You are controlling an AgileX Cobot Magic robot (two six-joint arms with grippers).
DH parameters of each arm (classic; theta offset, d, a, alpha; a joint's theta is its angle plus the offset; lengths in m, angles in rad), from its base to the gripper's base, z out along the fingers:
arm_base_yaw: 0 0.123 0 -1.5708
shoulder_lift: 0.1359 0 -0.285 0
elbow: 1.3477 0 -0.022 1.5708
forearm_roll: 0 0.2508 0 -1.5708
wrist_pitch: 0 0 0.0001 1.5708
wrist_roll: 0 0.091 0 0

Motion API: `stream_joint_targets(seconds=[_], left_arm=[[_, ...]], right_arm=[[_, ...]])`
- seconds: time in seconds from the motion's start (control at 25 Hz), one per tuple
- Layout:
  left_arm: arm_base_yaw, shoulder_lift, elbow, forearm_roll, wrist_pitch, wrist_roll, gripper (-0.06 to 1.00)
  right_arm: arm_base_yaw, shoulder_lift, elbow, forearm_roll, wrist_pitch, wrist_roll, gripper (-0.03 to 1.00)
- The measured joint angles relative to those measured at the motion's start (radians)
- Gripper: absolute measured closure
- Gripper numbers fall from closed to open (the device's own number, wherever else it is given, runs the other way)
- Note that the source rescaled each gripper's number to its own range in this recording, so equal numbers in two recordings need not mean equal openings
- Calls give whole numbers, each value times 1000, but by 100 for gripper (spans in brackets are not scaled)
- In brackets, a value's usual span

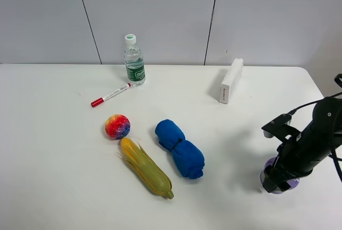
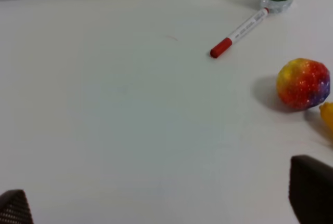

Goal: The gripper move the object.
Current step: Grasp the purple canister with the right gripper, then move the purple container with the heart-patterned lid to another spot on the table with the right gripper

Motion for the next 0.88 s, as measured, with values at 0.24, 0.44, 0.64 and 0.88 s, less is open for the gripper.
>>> stream_joint_targets(seconds=[0.24, 0.44, 0.64, 0.88], left_arm=[[0, 0, 0, 0, 0, 0, -6], [0, 0, 0, 0, 0, 0, -6], [0, 0, 0, 0, 0, 0, -6], [0, 0, 0, 0, 0, 0, -6]], right_arm=[[2, 2, 0, -1, 0, 0, 97], [2, -66, -20, -16, 30, 0, 97], [8, -117, -170, -7, 124, 7, 97], [77, -91, -433, 33, 187, 7, 97]])
